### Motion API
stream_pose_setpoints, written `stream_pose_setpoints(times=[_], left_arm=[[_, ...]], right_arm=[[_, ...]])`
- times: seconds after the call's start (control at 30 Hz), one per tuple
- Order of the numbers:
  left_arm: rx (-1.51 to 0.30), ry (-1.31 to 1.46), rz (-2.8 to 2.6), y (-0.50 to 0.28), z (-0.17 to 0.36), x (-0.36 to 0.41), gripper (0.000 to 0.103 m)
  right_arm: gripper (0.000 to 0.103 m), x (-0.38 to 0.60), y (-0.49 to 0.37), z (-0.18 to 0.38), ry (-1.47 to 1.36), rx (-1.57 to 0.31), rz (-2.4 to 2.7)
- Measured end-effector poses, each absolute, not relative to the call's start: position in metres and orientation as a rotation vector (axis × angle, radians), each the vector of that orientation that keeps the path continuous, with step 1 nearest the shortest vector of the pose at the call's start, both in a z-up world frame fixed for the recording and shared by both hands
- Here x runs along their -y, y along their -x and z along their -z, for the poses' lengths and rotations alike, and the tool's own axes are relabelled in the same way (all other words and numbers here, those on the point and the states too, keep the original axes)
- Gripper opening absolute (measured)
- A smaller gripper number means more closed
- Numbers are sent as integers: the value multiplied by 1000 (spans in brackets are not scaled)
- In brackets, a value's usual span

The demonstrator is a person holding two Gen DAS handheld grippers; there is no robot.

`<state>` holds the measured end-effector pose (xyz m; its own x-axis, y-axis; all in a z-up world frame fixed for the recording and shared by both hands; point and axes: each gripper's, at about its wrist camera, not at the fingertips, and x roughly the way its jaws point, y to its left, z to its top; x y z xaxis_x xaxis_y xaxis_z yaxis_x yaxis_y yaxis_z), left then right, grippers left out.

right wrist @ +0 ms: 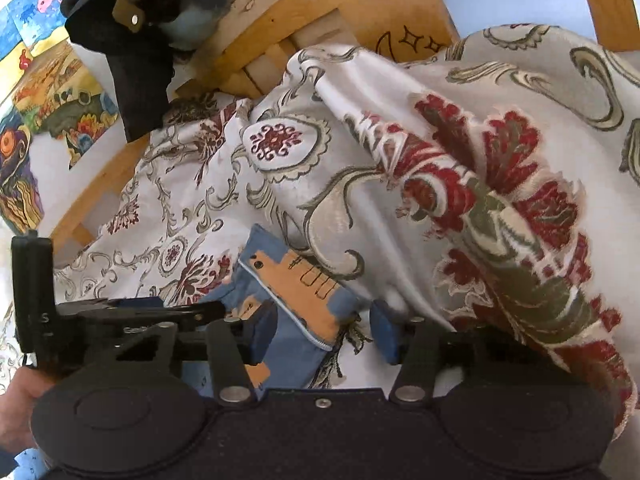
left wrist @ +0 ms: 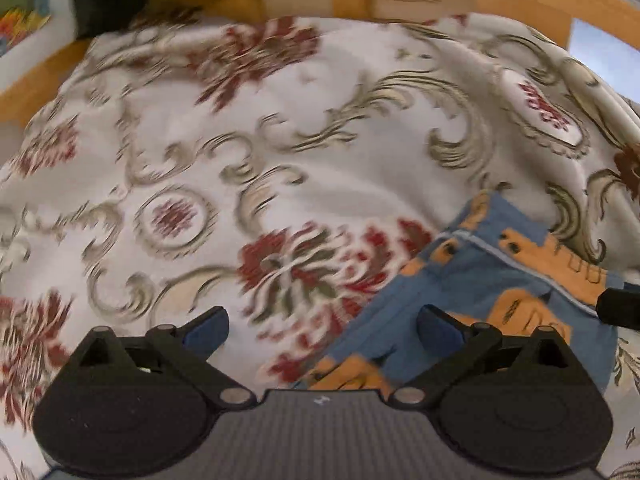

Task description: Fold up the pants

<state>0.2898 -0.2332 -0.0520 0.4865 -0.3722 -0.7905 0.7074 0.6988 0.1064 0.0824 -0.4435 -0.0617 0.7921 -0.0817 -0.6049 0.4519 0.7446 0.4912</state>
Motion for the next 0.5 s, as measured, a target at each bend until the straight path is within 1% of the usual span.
stream_pose_setpoints(times=[0.1, 0.17, 0.23, 0.3, 0.33, 0.37, 0.4, 0.5], left_arm=[[-846, -436, 645, -288, 52, 224, 103], [-854, -453, 605, -285, 53, 223, 103], [-871, -444, 587, -286, 51, 222, 103], [-884, -447, 567, -290, 46, 225, 102], [-882, -450, 560, -291, 42, 227, 100], [-875, -454, 558, -292, 37, 229, 100], [-863, -458, 557, -292, 31, 232, 99], [-841, -425, 616, -292, 8, 235, 99]], right_arm=[[54, 440, -87, 63, -666, -613, 293], [50, 443, -88, 66, -708, -607, 295], [35, 452, -88, 72, -785, -596, 312], [23, 458, -86, 77, -839, -588, 327], [18, 459, -85, 77, -842, -587, 332], [16, 457, -84, 76, -832, -583, 332], [12, 455, -84, 75, -817, -578, 324], [11, 440, -87, 66, -685, -569, 324]])
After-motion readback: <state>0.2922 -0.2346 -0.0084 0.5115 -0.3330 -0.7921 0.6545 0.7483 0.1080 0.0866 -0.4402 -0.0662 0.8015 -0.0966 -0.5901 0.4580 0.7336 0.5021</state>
